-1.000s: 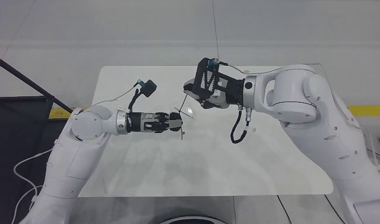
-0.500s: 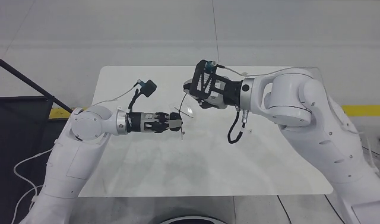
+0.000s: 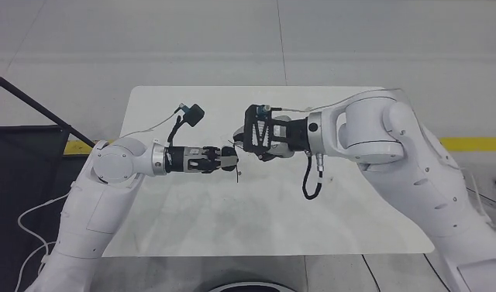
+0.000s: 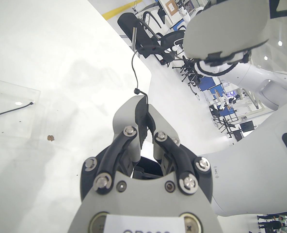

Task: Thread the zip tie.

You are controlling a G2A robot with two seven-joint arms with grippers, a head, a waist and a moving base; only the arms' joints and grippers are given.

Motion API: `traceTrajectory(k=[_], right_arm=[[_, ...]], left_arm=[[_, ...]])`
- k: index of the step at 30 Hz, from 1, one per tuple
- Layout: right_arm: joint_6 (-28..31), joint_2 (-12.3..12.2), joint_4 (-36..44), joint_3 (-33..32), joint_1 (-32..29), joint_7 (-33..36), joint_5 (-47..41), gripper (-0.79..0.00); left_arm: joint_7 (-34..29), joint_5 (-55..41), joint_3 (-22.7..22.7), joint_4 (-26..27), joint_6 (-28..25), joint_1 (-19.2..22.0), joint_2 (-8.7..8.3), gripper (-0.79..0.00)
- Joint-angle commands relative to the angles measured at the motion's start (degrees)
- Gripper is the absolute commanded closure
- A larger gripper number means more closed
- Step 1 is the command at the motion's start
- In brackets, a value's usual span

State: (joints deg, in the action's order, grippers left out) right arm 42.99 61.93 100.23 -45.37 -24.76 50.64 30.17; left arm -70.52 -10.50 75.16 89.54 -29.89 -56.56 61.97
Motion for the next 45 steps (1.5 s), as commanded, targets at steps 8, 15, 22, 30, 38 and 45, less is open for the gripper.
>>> traceTrajectory(k=[8, 15, 22, 30, 38, 45], right_arm=[[4.4, 0.2, -1.0, 2.4, 1.5, 3.4, -5.3, 0.0], [5.3, 0.2, -1.9, 4.9, 3.0, 5.4, -8.4, 0.0], [5.2, -0.2, -2.4, 8.1, 5.2, 5.4, -10.1, 0.0], [3.2, -0.7, -3.0, 7.6, 6.0, 4.9, -10.3, 0.0], [-2.3, -1.3, -1.5, 4.3, 3.8, 0.7, -5.0, 0.0], [-6.3, -1.8, 0.7, 1.4, 1.3, -3.7, 1.4, 0.0]], left_arm=[[0.0, 0.0, 0.0, 0.0, 0.0, 0.0, 0.0, 0.0], [0.0, 0.0, 0.0, 0.0, 0.0, 0.0, 0.0, 0.0], [0.0, 0.0, 0.0, 0.0, 0.0, 0.0, 0.0, 0.0], [0.0, 0.0, 0.0, 0.0, 0.0, 0.0, 0.0, 0.0], [2.0, 1.8, -0.4, 1.5, 0.4, -1.0, -0.12, 0.0], [2.5, 2.6, -0.6, 2.6, 0.3, -1.6, -0.55, 0.0]])
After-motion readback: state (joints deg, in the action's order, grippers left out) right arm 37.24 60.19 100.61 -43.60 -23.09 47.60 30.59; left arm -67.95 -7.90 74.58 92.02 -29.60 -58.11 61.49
